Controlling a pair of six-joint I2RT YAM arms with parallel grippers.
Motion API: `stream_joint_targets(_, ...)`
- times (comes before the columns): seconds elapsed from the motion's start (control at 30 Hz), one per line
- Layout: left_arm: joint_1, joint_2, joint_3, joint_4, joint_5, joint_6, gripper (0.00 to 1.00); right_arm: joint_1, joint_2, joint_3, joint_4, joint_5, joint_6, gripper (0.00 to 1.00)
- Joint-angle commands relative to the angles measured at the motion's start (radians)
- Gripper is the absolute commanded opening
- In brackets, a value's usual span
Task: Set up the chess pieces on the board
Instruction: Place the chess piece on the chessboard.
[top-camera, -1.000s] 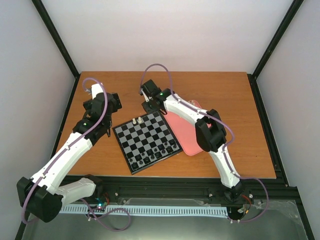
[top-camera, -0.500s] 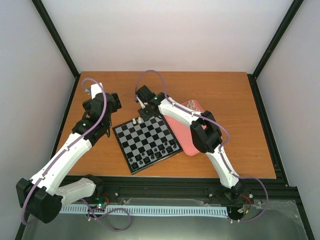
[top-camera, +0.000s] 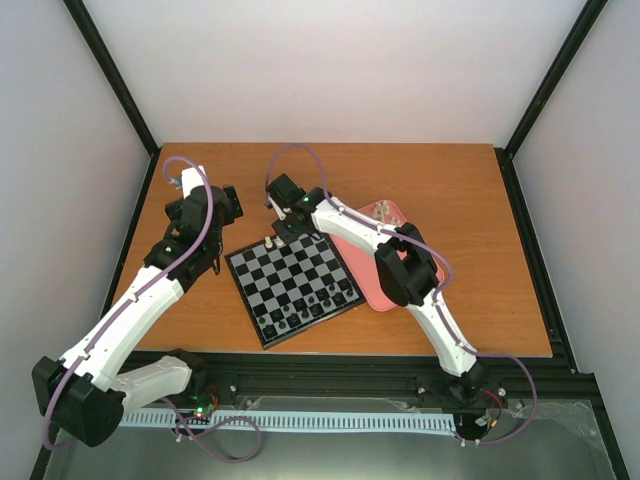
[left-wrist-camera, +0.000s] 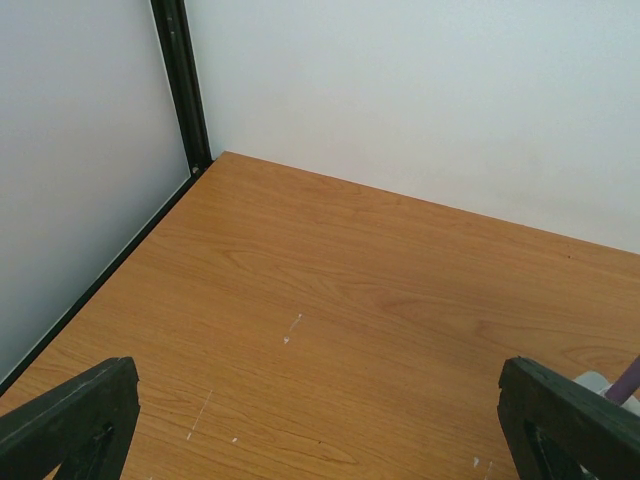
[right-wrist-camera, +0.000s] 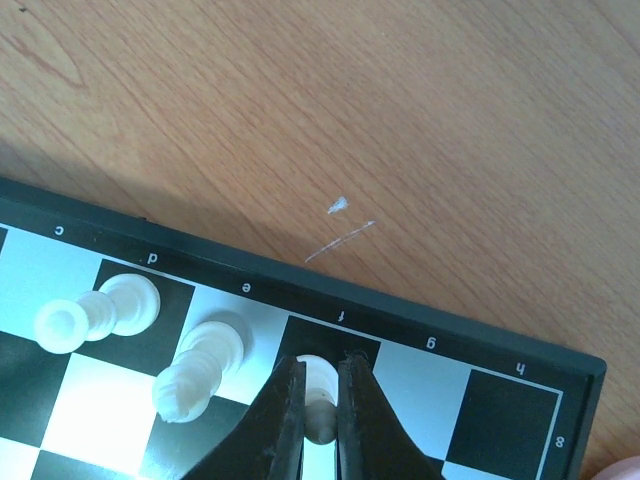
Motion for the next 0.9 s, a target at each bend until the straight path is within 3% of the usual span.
stream_joint_targets(0.0,0.007,-0.016,0.022,0.01,-0.001,-0.016,1.0,0.01,0.024,0.034,-0.014,0.012,-0.015,0.04)
stream_joint_targets(0.53,0.007,-0.015,0.02,0.01,0.0,-0.017,1.0,0.009,0.053,0.054,-0.02,0.016,-0.017,0.08)
stream_joint_targets(0.87,0.007,-0.013,0.021,0.01,0.0,-0.015,1.0,0.01,0.02,0.021,0.006,-0.013,-0.027,0.34)
